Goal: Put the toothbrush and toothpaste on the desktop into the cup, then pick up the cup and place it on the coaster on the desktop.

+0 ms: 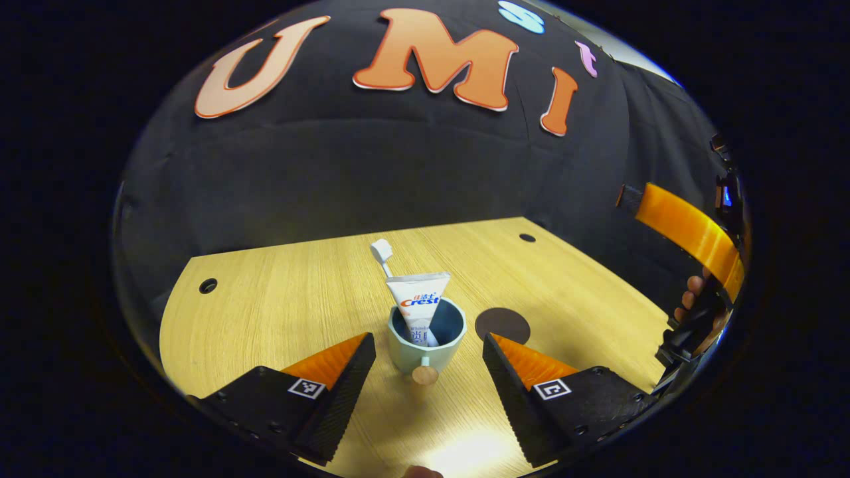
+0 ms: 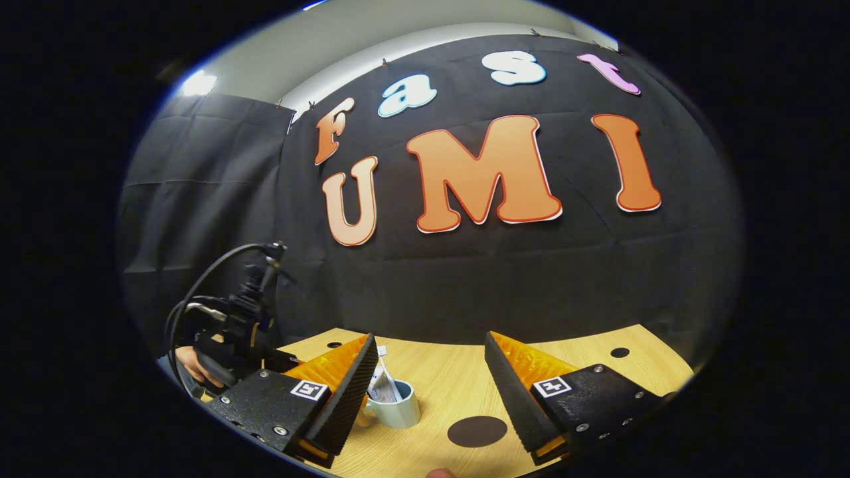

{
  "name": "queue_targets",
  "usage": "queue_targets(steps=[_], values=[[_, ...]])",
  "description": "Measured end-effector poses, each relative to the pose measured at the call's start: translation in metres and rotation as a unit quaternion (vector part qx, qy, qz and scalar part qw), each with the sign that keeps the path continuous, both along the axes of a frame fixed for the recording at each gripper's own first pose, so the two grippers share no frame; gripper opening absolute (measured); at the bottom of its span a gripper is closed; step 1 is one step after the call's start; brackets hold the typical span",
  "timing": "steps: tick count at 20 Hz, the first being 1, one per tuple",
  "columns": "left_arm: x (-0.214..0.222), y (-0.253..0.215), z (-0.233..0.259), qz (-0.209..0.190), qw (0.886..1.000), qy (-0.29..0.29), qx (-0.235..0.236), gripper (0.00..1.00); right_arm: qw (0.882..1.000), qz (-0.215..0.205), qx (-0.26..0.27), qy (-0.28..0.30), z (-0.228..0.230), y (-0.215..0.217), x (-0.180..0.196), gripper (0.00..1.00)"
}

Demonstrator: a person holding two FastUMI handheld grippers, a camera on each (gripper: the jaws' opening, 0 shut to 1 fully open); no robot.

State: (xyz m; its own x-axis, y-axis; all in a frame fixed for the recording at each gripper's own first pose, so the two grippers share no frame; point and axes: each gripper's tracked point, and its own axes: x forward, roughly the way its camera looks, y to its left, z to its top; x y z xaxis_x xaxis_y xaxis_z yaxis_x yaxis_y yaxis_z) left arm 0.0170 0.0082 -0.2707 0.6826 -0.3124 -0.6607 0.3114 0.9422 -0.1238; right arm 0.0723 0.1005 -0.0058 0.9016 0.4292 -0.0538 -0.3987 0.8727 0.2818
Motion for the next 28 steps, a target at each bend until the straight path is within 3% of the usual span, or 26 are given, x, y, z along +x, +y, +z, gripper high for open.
queue_targets(steps=[5, 12, 14, 16, 17, 20, 25, 26, 28], values=[[-0.003, -0.014, -0.029, -0.022, 0.996, 0.084, 0.022, 0.97, 1.000, -0.020, -0.019, -0.011, 0.005, -0.030, -0.017, 0.97], [-0.002, -0.012, -0.065, -0.015, 0.980, 0.185, 0.073, 0.97, 0.999, -0.023, -0.036, -0.015, 0.005, -0.048, -0.037, 0.97], [0.001, -0.017, -0.068, -0.021, 0.973, 0.213, 0.090, 0.88, 0.999, -0.022, -0.045, -0.016, 0.005, -0.048, -0.037, 0.97], [0.000, -0.014, -0.075, -0.016, 0.968, 0.224, 0.110, 0.67, 0.998, -0.020, -0.055, -0.020, 0.004, -0.048, -0.040, 0.97], [0.006, -0.011, -0.075, -0.011, 0.967, 0.225, 0.116, 0.66, 0.998, -0.017, -0.059, -0.022, 0.004, -0.047, -0.042, 0.97], [0.005, -0.007, -0.082, 0.006, 0.968, 0.227, 0.110, 0.30, 0.998, -0.001, -0.065, -0.027, -0.003, -0.046, -0.060, 0.97], [0.014, -0.015, -0.090, 0.026, 0.973, 0.208, 0.096, 0.23, 0.996, -0.006, -0.079, -0.028, -0.009, -0.048, -0.064, 0.97], [0.015, -0.017, -0.091, 0.031, 0.974, 0.207, 0.092, 0.17, 0.997, -0.005, -0.076, -0.028, -0.006, -0.047, -0.064, 0.97], [0.018, -0.019, -0.089, 0.032, 0.975, 0.200, 0.086, 0.23, 0.997, -0.003, -0.068, -0.028, -0.005, -0.048, -0.065, 0.97]])
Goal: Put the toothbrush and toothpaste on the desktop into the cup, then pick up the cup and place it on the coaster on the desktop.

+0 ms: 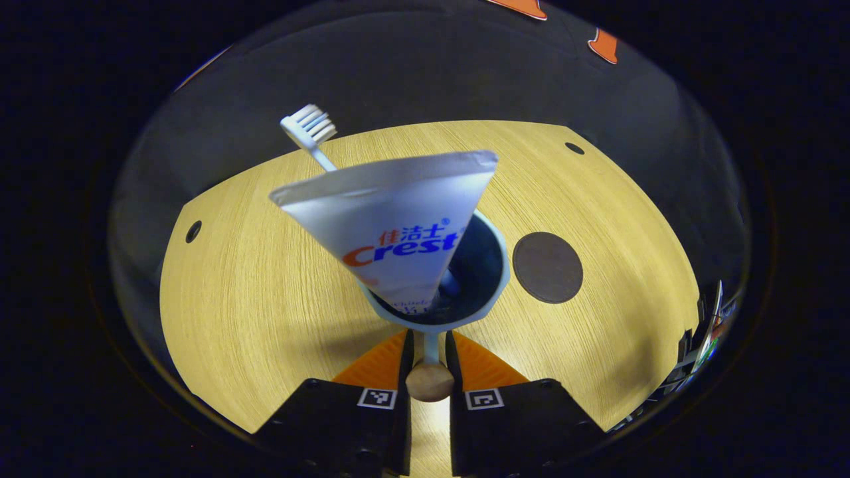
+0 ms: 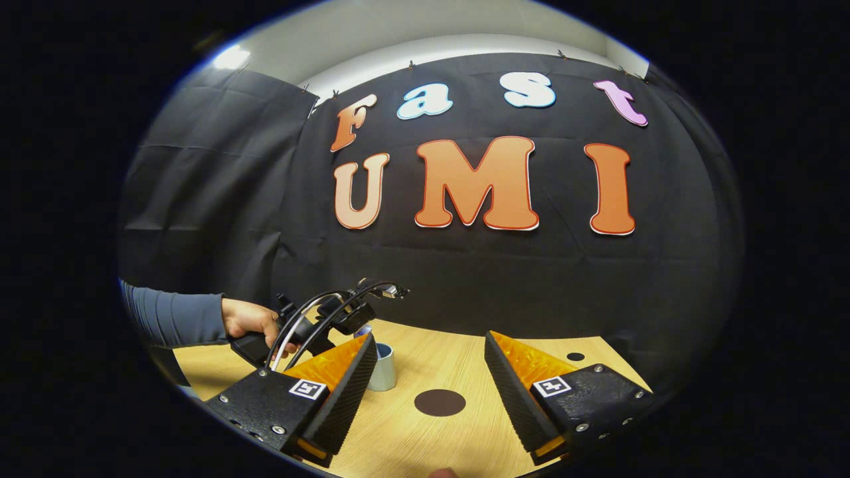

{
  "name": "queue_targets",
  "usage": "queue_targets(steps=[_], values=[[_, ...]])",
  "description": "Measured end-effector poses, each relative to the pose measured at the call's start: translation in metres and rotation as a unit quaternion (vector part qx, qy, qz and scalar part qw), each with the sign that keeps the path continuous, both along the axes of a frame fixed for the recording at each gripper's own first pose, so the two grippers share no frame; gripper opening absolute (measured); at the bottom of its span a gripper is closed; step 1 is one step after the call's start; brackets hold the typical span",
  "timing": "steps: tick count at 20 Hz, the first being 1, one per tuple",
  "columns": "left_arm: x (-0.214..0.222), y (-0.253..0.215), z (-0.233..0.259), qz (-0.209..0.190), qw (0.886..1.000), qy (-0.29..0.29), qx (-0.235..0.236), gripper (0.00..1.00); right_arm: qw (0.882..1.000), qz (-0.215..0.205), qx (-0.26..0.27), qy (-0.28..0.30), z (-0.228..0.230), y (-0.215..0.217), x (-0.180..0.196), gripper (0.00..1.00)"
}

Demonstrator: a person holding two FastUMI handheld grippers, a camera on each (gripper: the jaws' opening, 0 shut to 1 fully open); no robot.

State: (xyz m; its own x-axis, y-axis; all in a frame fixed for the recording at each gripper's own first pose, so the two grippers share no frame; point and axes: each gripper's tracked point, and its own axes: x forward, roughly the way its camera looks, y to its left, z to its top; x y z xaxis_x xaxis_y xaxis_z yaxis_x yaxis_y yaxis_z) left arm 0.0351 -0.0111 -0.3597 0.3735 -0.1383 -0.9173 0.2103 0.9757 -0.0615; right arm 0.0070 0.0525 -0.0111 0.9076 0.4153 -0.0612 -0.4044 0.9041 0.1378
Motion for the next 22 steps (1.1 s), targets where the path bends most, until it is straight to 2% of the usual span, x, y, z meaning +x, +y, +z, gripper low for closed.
queue_targets(steps=[3, 6, 10, 12, 18, 22], values=[[0.008, -0.005, 0.015, 0.001, 1.000, -0.018, -0.005, 0.23, 1.000, -0.006, -0.001, 0.000, 0.000, -0.005, -0.003, 1.00], [0.010, -0.023, 0.033, -0.009, 1.000, -0.027, -0.012, 0.23, 1.000, -0.013, -0.001, -0.002, 0.000, -0.013, -0.006, 0.97], [0.021, -0.045, 0.026, -0.028, 0.999, -0.024, -0.014, 0.23, 1.000, -0.024, 0.008, 0.013, -0.014, -0.020, -0.011, 0.98], [0.013, -0.031, 0.016, -0.035, 0.999, -0.022, -0.018, 0.23, 0.999, -0.033, -0.005, 0.022, -0.024, -0.027, -0.013, 0.98], [0.016, -0.058, 0.007, -0.066, 0.998, -0.018, -0.008, 0.23, 0.998, -0.049, 0.000, 0.027, -0.032, -0.048, -0.016, 0.98], [0.018, -0.059, 0.003, -0.073, 0.997, -0.012, -0.010, 0.23, 0.997, -0.063, 0.009, 0.037, -0.038, -0.068, -0.016, 0.98]])
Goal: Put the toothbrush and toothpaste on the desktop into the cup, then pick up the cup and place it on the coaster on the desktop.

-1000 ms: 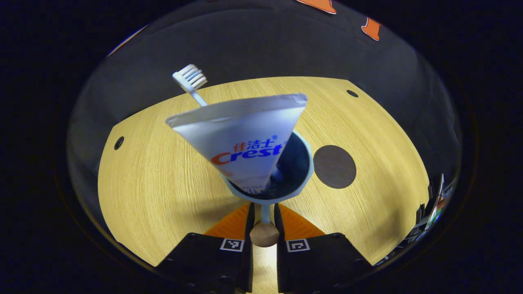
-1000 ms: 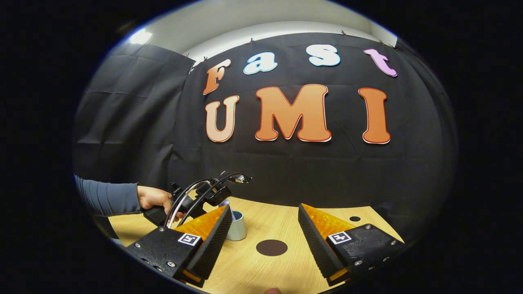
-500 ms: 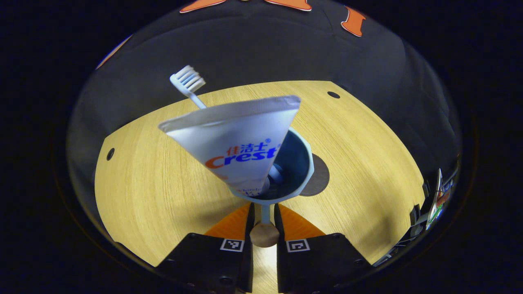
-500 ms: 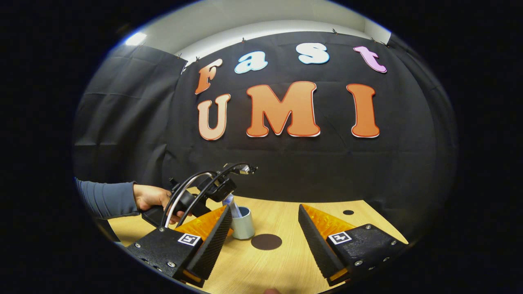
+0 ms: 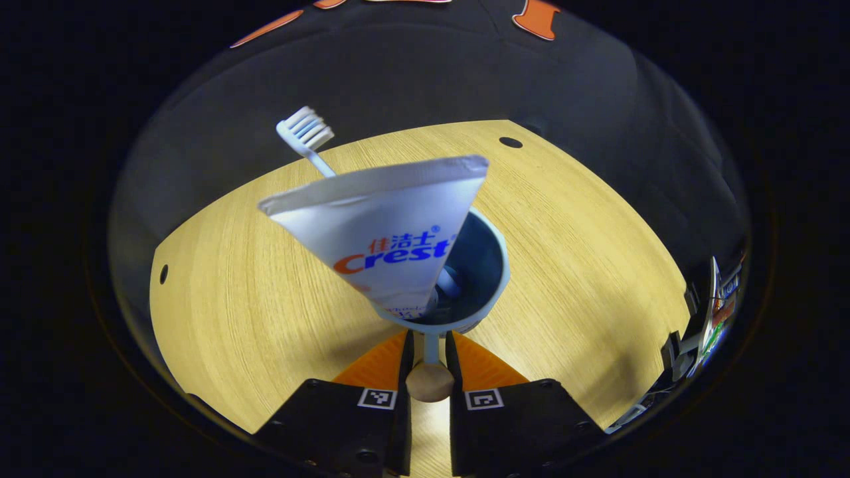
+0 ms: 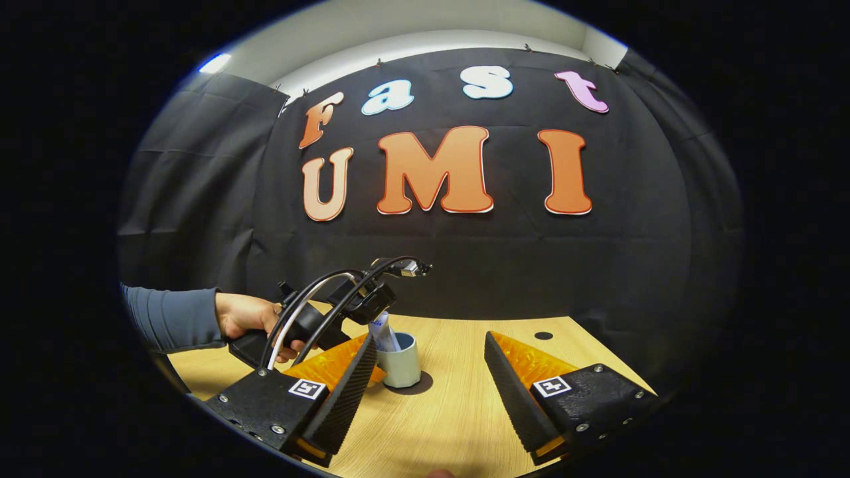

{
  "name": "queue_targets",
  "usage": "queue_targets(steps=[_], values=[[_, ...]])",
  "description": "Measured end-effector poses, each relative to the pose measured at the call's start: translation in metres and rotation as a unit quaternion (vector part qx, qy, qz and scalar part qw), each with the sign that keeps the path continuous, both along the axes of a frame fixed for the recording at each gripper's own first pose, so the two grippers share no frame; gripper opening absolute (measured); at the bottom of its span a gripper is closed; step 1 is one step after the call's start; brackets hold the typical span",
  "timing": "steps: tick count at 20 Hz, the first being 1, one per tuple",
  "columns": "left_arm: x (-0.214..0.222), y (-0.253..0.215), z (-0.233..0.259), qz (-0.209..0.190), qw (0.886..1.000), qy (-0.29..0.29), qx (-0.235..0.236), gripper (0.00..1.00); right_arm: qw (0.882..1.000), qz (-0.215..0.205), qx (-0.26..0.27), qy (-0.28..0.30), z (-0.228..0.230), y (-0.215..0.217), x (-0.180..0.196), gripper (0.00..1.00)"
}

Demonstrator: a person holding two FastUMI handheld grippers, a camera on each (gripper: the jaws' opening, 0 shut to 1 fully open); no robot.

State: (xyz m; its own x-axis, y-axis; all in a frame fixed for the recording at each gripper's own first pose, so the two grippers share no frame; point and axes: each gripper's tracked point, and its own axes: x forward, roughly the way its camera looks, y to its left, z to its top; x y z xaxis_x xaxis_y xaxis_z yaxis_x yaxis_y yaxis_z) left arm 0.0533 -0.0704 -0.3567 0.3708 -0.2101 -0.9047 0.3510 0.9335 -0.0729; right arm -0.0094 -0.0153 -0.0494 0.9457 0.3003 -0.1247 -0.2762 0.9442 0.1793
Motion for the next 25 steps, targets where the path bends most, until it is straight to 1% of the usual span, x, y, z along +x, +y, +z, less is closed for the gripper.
queue_targets(steps=[2, 4, 5, 6, 8, 9, 10, 12, 13, 15, 16, 18, 20, 21, 22, 23, 25], values=[[0.001, 0.002, -0.005, 0.003, 1.000, 0.008, 0.007, 0.23, 1.000, -0.005, 0.007, 0.006, -0.004, -0.006, 0.000, 0.98], [0.001, 0.001, -0.001, 0.007, 1.000, 0.002, 0.009, 0.24, 1.000, -0.010, 0.006, 0.011, -0.010, -0.011, -0.001, 0.98], [0.003, -0.001, 0.004, 0.006, 1.000, -0.010, 0.006, 0.28, 1.000, -0.013, 0.006, 0.014, -0.011, -0.013, 0.000, 0.98], [0.005, 0.000, 0.010, 0.004, 1.000, -0.021, 0.009, 0.30, 1.000, -0.019, 0.008, 0.017, -0.012, -0.016, 0.001, 0.98], [0.010, -0.003, 0.013, 0.001, 0.999, -0.043, 0.004, 0.70, 0.999, -0.032, 0.016, 0.021, -0.013, -0.018, 0.006, 0.98], [0.006, -0.002, 0.015, 0.001, 0.999, -0.053, 0.004, 0.80, 0.999, -0.035, 0.021, 0.022, -0.012, -0.017, 0.009, 0.98], [0.007, -0.001, 0.016, 0.002, 0.998, -0.067, 0.002, 0.86, 0.999, -0.039, 0.025, 0.023, -0.012, -0.014, 0.010, 0.98], [0.015, 0.010, 0.025, 0.007, 0.994, -0.105, 0.007, 0.90, 0.999, -0.045, 0.023, 0.020, -0.009, -0.009, 0.012, 0.98], [0.021, 0.014, 0.031, 0.007, 0.991, -0.135, 0.013, 0.99, 0.999, -0.049, 0.019, 0.014, -0.006, -0.007, 0.014, 0.97], [0.035, 0.015, 0.039, 0.018, 0.981, -0.190, 0.026, 1.00, 0.999, -0.052, 0.012, 0.001, 0.001, 0.000, 0.017, 0.98], [0.035, 0.016, 0.050, 0.028, 0.976, -0.214, 0.027, 1.00, 0.998, -0.056, 0.011, -0.003, 0.004, 0.003, 0.020, 0.97], [0.044, 0.015, 0.059, 0.044, 0.966, -0.254, 0.019, 1.00, 0.998, -0.061, 0.015, -0.009, 0.007, 0.011, 0.024, 0.97], [0.054, 0.014, 0.069, 0.062, 0.952, -0.299, 0.019, 0.99, 0.998, -0.061, 0.020, -0.016, 0.014, 0.024, 0.028, 0.97], [0.060, 0.015, 0.074, 0.071, 0.943, -0.325, 0.024, 0.99, 0.998, -0.060, 0.022, -0.021, 0.017, 0.029, 0.030, 0.97], [0.062, 0.015, 0.074, 0.074, 0.936, -0.342, 0.030, 0.99, 0.998, -0.059, 0.024, -0.026, 0.020, 0.034, 0.031, 0.97], [0.059, 0.018, 0.072, 0.078, 0.928, -0.363, 0.032, 0.99, 0.998, -0.057, 0.025, -0.029, 0.023, 0.040, 0.031, 0.97], [0.067, 0.019, 0.061, 0.095, 0.912, -0.397, 0.026, 0.99, 0.998, -0.050, 0.023, -0.039, 0.030, 0.053, 0.033, 0.97]])
